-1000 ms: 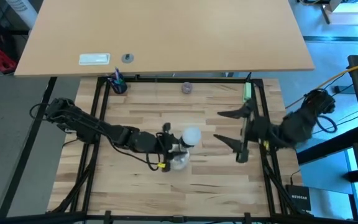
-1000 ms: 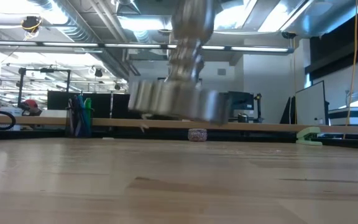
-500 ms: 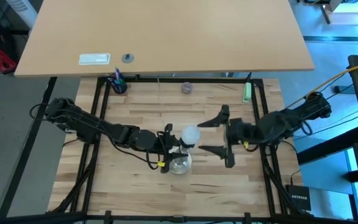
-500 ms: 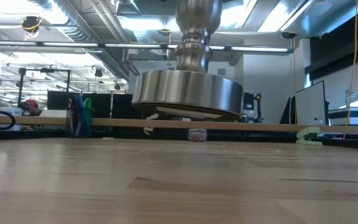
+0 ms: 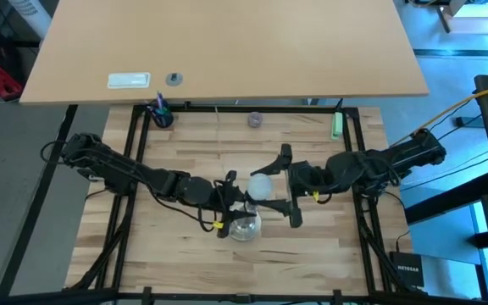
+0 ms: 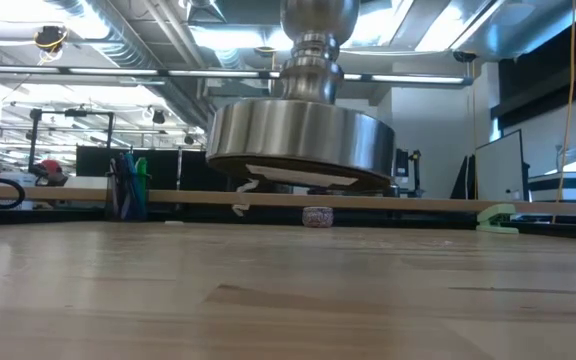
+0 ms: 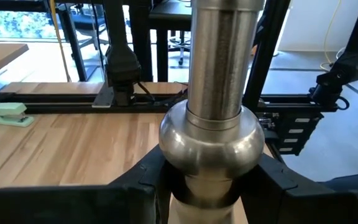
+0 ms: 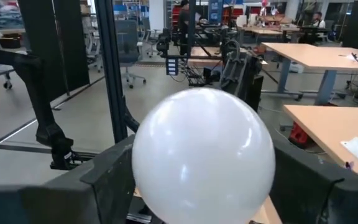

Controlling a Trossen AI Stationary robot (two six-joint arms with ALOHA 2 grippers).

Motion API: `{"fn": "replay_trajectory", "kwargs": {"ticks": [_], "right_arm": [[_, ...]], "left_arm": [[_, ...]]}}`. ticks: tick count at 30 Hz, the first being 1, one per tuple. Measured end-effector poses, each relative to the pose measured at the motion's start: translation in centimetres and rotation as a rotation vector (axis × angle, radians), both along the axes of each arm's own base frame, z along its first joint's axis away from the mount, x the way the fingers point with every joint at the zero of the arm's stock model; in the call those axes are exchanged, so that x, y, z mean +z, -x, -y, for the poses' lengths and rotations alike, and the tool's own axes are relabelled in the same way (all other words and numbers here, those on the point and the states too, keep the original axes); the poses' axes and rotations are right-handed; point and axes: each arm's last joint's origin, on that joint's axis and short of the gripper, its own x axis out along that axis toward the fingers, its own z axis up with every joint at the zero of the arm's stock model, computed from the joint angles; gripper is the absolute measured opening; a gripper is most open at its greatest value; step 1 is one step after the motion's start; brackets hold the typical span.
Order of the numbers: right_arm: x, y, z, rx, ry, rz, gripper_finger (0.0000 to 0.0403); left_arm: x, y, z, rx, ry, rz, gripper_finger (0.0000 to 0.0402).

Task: Screw lightbulb
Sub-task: Insert the lightbulb into the silver lamp

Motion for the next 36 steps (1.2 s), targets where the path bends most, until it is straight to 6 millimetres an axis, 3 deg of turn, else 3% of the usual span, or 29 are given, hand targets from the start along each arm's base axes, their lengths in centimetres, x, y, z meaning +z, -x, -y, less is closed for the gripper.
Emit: {"fn": "replay_trajectory", "kwargs": {"ticks": [4, 7, 12, 22, 28, 36], "right_arm": [[0.0, 0.0, 0.0, -0.002, 0.004, -0.002, 0.0254], [-0.1, 0.0, 0.1, -0.052, 0.012, -0.015, 0.0252], [-0.6, -0.2, 0.7, -0.281, 0.014, -0.041, 0.0252], [-3.4, -5.4, -0.1, -0.626, 0.110, 0.028, 0.0252], [-4.3, -7.0, -0.6, -0.701, 0.186, 0.067, 0.0252], [-3.8, -6.8, -1.2, -0.654, 0.238, 0.072, 0.0252]], "left_arm": [[0.0, 0.0, 0.0, 0.000, -0.003, -0.002, 0.0124], [-0.1, 0.0, -0.1, 0.045, -0.008, -0.004, 0.0124], [-0.3, 0.3, -0.6, 0.317, -0.071, -0.012, 0.0124], [-1.7, 0.3, 0.1, 0.711, -0.147, 0.020, 0.0124], [-1.9, 0.7, 0.7, 0.835, -0.217, 0.033, 0.0124], [-2.1, 0.9, 0.7, 0.837, -0.249, 0.006, 0.0124]]}}
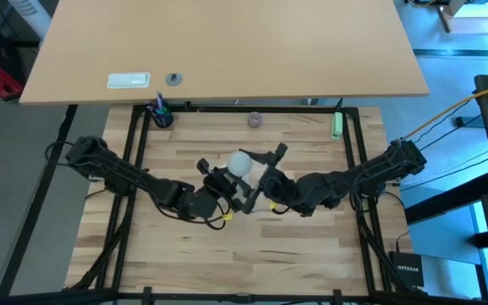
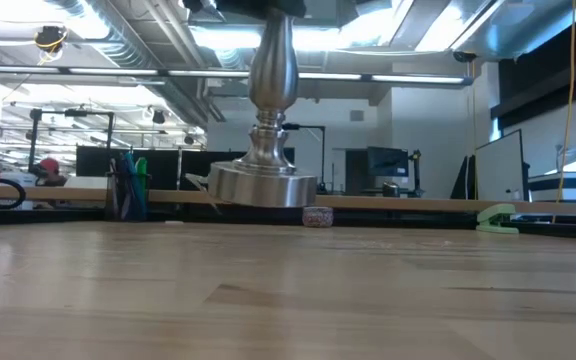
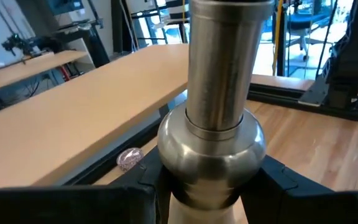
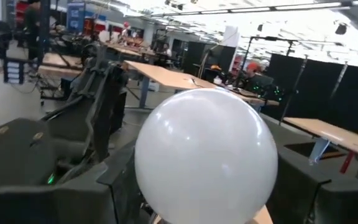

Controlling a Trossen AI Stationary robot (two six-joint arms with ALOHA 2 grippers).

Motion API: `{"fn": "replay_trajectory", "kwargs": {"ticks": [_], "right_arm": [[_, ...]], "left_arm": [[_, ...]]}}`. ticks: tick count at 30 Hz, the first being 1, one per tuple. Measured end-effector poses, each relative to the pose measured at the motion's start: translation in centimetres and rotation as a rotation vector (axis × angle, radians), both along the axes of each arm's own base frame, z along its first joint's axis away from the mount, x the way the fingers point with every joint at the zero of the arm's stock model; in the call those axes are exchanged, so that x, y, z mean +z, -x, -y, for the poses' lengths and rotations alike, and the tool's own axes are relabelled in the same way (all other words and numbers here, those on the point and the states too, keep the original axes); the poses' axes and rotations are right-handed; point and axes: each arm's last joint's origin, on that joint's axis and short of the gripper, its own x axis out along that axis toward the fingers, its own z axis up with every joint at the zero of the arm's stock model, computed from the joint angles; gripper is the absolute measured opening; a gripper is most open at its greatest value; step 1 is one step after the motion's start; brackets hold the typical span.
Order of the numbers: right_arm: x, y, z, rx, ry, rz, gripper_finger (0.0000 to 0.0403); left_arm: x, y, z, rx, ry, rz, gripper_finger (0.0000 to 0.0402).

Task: Screw lightbulb
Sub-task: Insert the lightbulb into the silver lamp

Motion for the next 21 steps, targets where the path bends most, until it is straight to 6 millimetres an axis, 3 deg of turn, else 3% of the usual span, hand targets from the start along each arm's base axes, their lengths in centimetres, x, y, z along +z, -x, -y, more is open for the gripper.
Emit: {"fn": "replay_trajectory", "kwargs": {"ticks": [2, 6, 8, 16, 21], "right_arm": [[0.6, 0.8, -0.7, 0.012, 0.028, -0.015, 0.0276], [2.5, 3.6, -2.1, -0.007, 0.091, -0.063, 0.0371], [3.6, 5.5, -2.6, -0.011, 0.097, -0.082, 0.0384], [4.6, 11.5, -3.6, 0.109, 0.106, -0.206, 0.0315], [1.8, 13.9, -2.2, 0.309, -0.096, -0.417, 0.0288]], "left_arm": [[0.1, 0.0, 0.0, -0.009, -0.011, -0.023, 0.0124], [0.2, 0.0, 0.1, -0.059, 0.018, -0.020, 0.0124], [0.1, -0.1, 0.0, -0.086, 0.034, -0.025, 0.0124], [-0.1, -0.8, -0.9, -0.246, 0.090, -0.067, 0.0124], [-0.8, -1.3, -1.2, -0.483, 0.145, -0.093, 0.0124]]}}
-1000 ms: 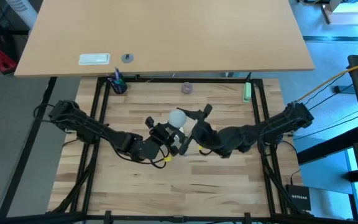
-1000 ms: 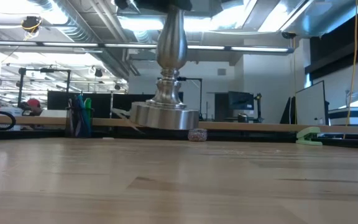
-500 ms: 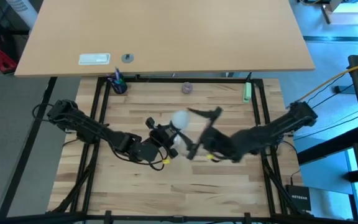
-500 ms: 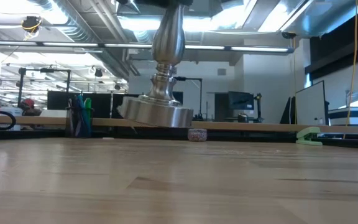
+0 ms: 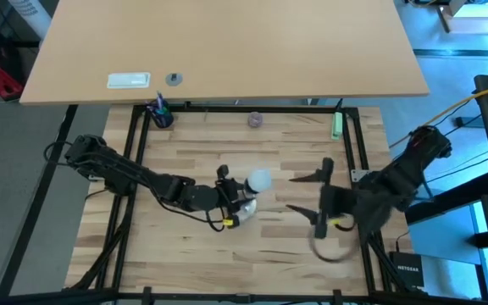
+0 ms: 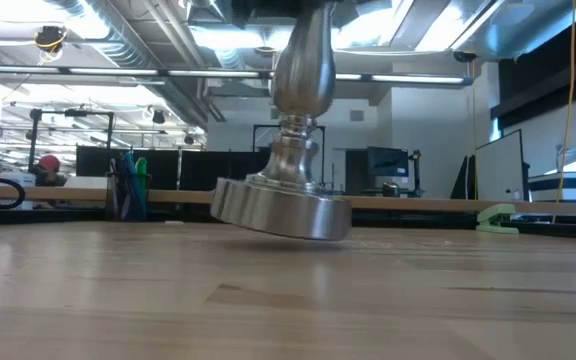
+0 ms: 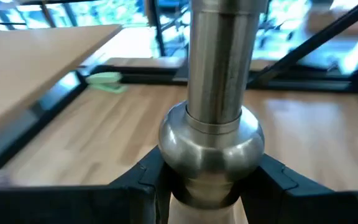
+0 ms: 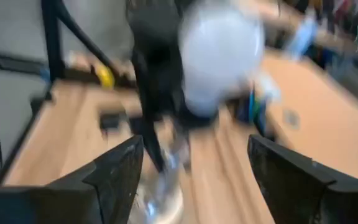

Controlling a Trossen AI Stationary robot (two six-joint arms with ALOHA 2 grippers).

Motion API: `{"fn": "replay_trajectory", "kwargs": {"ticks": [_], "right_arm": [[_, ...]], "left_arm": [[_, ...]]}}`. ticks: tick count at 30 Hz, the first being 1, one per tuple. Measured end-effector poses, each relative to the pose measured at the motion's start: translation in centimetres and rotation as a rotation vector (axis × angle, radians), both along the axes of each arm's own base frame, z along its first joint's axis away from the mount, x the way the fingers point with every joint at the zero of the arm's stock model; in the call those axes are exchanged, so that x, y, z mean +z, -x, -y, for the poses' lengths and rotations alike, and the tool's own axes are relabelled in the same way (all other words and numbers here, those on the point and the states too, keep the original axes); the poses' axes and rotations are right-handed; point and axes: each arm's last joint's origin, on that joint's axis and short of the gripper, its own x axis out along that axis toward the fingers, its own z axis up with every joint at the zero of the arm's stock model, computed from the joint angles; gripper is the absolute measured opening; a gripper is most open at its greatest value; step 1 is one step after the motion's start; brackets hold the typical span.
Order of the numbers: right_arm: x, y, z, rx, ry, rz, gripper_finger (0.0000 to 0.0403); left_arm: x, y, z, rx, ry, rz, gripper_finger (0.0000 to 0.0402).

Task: Screw lightbulb
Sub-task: Insert the lightbulb into the silver lamp

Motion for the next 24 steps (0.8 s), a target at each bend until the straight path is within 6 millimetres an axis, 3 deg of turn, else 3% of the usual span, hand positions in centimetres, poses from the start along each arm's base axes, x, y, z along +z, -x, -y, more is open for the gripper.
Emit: {"fn": "replay_trajectory", "kwargs": {"ticks": [5, 10, 13, 18, 24], "right_arm": [[-4.7, 0.0, 0.2, -0.111, -0.032, -0.049, 0.0278], [-9.3, -0.9, -0.5, -0.103, -0.060, -0.041, 0.0278], [-11.7, -1.2, -0.3, -0.119, -0.063, -0.030, 0.0278], [-13.8, -1.2, -0.2, -0.117, -0.069, -0.030, 0.0278], [-14.2, -1.3, -0.1, -0.075, -0.085, -0.073, 0.0278]], "left_arm": [[-0.5, -0.1, -0.5, -0.028, 0.064, 0.095, 0.0124], [-1.3, -0.1, -1.2, -0.001, 0.076, 0.044, 0.0124], [-1.5, 0.0, -1.4, 0.011, 0.097, 0.026, 0.0152], [-1.8, 0.2, -1.4, 0.029, 0.143, 0.001, 0.0219], [-0.7, 2.0, -1.2, 0.005, 0.129, -0.080, 0.0252]]}}
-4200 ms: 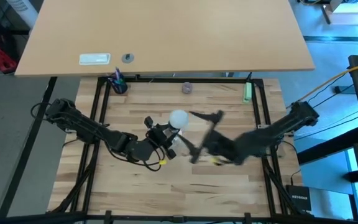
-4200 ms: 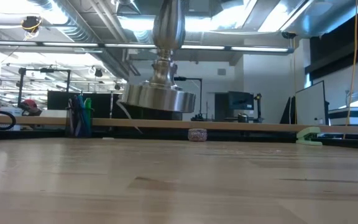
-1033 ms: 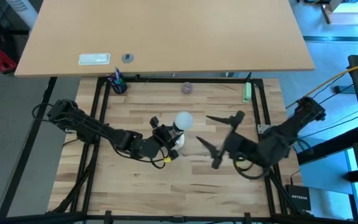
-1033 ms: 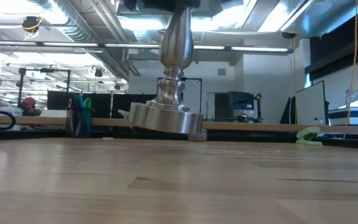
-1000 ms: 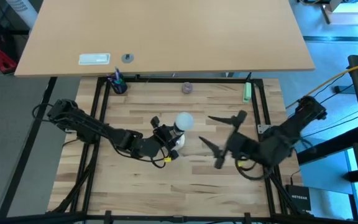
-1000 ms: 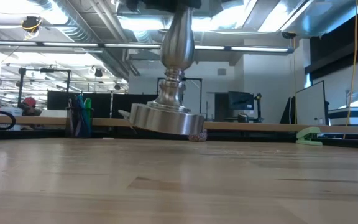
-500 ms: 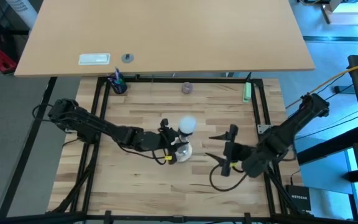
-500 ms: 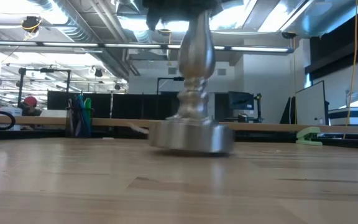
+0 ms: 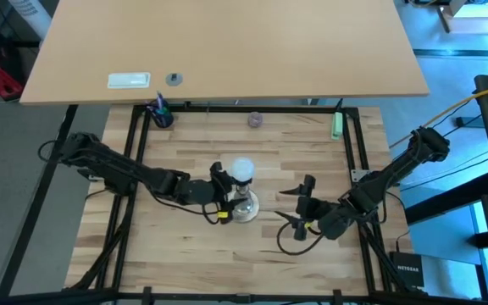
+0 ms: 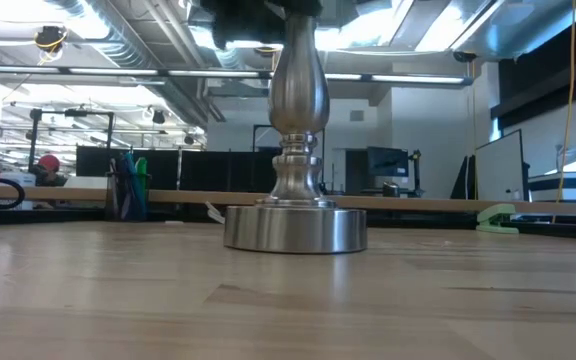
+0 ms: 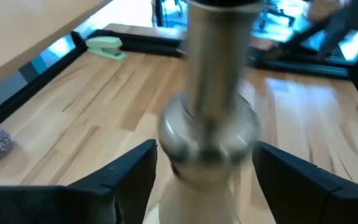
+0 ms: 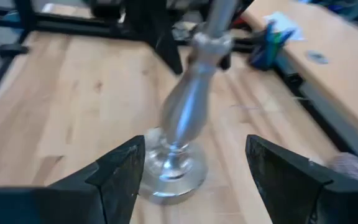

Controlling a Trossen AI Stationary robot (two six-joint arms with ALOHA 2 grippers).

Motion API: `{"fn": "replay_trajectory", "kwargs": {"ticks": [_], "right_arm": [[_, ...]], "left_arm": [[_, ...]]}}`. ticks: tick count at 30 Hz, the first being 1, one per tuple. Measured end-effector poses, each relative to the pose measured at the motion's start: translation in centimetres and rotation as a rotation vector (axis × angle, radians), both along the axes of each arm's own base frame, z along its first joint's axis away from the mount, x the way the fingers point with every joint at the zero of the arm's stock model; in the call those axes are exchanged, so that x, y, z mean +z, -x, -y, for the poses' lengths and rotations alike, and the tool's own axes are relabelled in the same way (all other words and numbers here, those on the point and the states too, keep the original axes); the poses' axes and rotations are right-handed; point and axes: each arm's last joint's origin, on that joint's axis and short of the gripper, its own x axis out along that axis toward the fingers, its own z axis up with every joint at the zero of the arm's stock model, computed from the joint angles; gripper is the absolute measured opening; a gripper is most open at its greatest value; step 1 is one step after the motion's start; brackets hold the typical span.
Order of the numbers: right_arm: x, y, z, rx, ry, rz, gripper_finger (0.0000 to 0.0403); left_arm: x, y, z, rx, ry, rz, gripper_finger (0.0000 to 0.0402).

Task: Screw lightbulb
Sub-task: Insert the lightbulb into the silver lamp, then remove the lightbulb from the silver lamp

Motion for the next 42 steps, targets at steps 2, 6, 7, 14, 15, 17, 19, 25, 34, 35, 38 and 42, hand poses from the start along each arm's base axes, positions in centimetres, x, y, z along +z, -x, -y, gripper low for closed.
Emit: {"fn": "replay_trajectory", "kwargs": {"ticks": [2, 6, 7, 14, 15, 17, 19, 25, 34, 35, 38, 42], "right_arm": [[-0.1, -0.1, 0.0, 0.032, -0.020, -0.020, 0.0278], [-0.1, -0.1, -0.3, 0.094, -0.064, -0.042, 0.0278], [-0.1, -0.1, -0.3, 0.108, -0.077, -0.042, 0.0278], [-0.2, -0.2, -0.9, 0.200, -0.282, -0.080, 0.0278], [-0.3, -0.2, -1.0, 0.194, -0.317, -0.085, 0.0278], [-0.4, -0.3, -1.2, 0.185, -0.356, -0.090, 0.0278], [-0.4, -0.6, -1.4, 0.184, -0.379, -0.072, 0.0278], [-1.4, -1.5, -1.7, 0.102, -0.304, -0.033, 0.0278], [-7.1, -0.9, 0.4, 0.034, -0.210, -0.162, 0.0278], [-8.0, -0.7, 0.5, 0.043, -0.237, -0.150, 0.0278], [-9.8, -0.3, 0.7, 0.071, -0.346, -0.044, 0.0278], [-9.4, -0.3, 0.8, 0.130, -0.425, 0.240, 0.0278]], "left_arm": [[0.5, 0.9, 0.2, -0.016, -0.008, -0.027, 0.0255], [1.9, 2.9, 0.5, -0.045, -0.019, -0.058, 0.0255], [2.2, 3.4, 0.5, -0.051, -0.021, -0.066, 0.0254], [4.0, 6.8, 0.0, -0.032, 0.047, -0.107, 0.0248], [4.1, 7.1, -0.1, -0.025, 0.059, -0.109, 0.0248], [4.2, 7.6, 0.0, -0.019, 0.073, -0.116, 0.0248], [4.3, 7.9, 0.2, -0.027, 0.078, -0.122, 0.0248], [4.0, 8.7, 1.2, -0.059, 0.082, -0.158, 0.0248], [-0.6, 10.5, 3.7, 0.018, 0.207, -0.063, 0.0248], [-1.3, 10.7, 3.9, 0.033, 0.232, -0.054, 0.0248], [-2.4, 11.2, 4.2, 0.062, 0.292, -0.032, 0.0248], [-2.1, 11.0, 4.0, 0.067, 0.302, -0.005, 0.0248]]}}
